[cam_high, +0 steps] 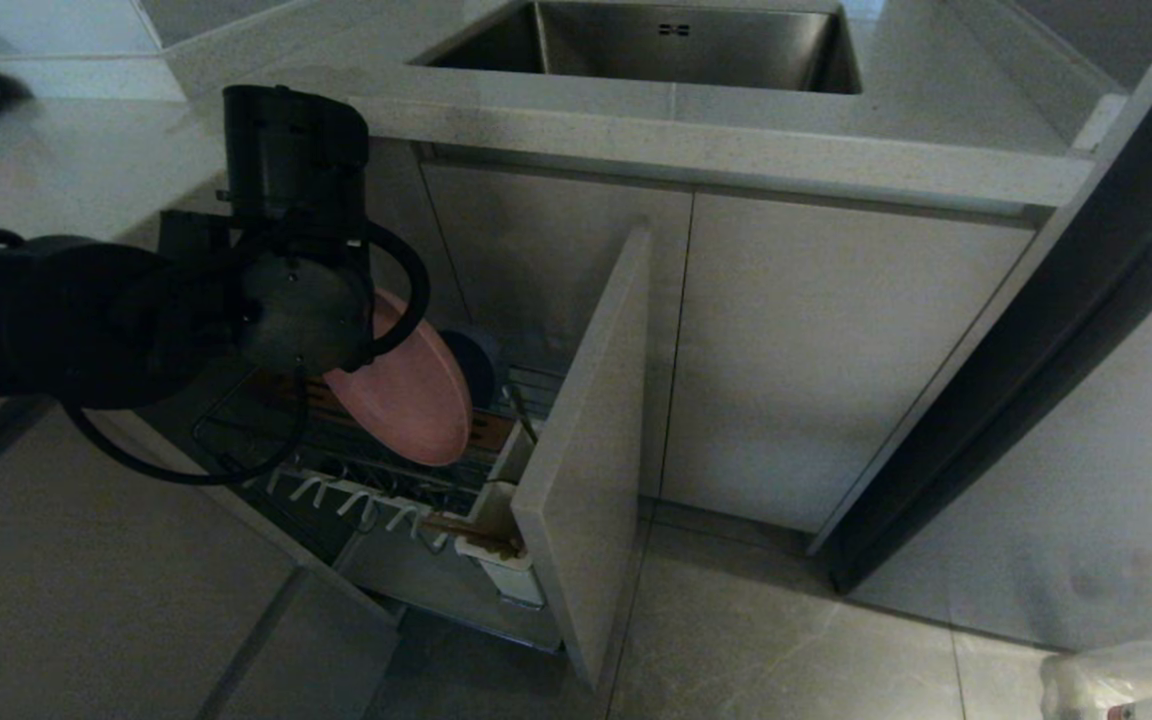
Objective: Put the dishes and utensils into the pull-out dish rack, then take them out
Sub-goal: Pick up the plate and place it in the cupboard
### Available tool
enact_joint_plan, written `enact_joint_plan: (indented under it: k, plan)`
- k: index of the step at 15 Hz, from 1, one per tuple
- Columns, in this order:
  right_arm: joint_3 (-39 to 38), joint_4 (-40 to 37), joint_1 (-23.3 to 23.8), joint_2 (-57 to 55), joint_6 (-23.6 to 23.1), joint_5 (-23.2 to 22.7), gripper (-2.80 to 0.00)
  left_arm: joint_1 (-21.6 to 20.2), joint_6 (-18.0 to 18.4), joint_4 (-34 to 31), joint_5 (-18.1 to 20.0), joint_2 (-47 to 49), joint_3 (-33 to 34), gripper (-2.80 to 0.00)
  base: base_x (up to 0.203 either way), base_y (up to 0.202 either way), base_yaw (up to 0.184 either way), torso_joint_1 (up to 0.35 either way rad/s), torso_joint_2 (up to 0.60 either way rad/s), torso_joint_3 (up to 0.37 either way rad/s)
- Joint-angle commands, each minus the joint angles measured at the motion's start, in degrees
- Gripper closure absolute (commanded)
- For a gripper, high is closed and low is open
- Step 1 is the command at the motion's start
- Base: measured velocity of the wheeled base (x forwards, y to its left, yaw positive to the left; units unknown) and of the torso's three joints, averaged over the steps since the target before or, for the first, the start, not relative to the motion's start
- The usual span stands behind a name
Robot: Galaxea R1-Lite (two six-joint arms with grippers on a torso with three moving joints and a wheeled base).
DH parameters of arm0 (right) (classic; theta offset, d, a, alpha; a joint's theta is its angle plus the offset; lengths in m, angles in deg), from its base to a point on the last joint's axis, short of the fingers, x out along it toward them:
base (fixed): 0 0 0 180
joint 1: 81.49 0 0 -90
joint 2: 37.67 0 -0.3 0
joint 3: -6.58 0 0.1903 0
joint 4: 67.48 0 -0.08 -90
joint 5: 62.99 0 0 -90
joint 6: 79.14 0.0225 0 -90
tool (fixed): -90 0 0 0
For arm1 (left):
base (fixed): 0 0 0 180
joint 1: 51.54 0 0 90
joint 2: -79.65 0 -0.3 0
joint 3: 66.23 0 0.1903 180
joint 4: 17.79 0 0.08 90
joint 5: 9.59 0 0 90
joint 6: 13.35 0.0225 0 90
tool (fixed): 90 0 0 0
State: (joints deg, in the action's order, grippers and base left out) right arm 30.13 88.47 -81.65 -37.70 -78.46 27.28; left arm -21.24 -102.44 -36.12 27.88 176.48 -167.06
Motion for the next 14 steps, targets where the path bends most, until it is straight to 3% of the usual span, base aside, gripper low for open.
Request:
enact_joint_plan:
  k: [1, 14]
  plan:
    - [-0.01, -0.02, -0.02, -0.04, -0.02, 0.00, 0.00, -0.59, -0.64, -0.02, -0.29, 0.03, 0.13, 0.00, 0.000, 0.000, 0.000, 0.000, 0.00, 0.000]
    - [-0.01, -0.02, -0.02, 0.01, 0.02, 0.00, 0.00, -2.08, -1.43, -1.64, 0.41, 3.19, 2.23, 0.00, 0.000, 0.000, 0.000, 0.000, 0.00, 0.000]
